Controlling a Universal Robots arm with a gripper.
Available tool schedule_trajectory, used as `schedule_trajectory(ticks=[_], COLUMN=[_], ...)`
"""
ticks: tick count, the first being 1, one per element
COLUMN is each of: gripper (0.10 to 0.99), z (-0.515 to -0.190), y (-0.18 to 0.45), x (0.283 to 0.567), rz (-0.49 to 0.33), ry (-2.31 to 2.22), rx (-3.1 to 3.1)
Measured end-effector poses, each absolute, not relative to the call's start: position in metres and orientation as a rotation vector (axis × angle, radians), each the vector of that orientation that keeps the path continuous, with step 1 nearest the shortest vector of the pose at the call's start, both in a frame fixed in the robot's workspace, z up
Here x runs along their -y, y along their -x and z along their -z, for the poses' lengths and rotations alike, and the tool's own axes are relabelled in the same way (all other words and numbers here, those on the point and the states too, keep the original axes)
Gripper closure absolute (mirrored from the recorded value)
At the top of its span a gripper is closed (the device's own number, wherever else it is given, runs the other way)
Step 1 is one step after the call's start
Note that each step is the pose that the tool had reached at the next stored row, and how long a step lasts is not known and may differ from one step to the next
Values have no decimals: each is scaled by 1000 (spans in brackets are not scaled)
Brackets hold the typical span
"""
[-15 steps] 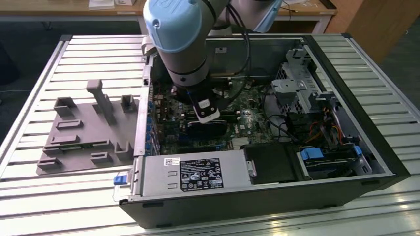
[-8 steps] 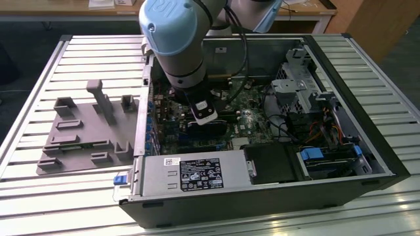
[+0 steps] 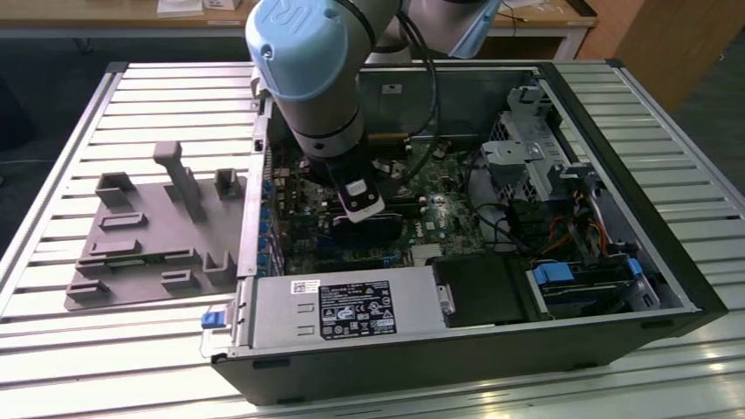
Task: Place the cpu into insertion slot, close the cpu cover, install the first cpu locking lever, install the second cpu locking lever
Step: 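Install the second cpu locking lever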
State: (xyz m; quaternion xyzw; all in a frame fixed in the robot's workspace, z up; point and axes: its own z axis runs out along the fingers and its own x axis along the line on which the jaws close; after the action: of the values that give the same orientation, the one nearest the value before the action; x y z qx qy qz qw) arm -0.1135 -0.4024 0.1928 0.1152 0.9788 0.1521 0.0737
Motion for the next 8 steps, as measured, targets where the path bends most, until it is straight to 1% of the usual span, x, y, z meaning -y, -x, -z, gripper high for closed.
schedule_trajectory(ticks=[8], gripper=[984], z=[-192], y=[115], x=[400], rz=[-457], ry=[-346], rx=[-2938])
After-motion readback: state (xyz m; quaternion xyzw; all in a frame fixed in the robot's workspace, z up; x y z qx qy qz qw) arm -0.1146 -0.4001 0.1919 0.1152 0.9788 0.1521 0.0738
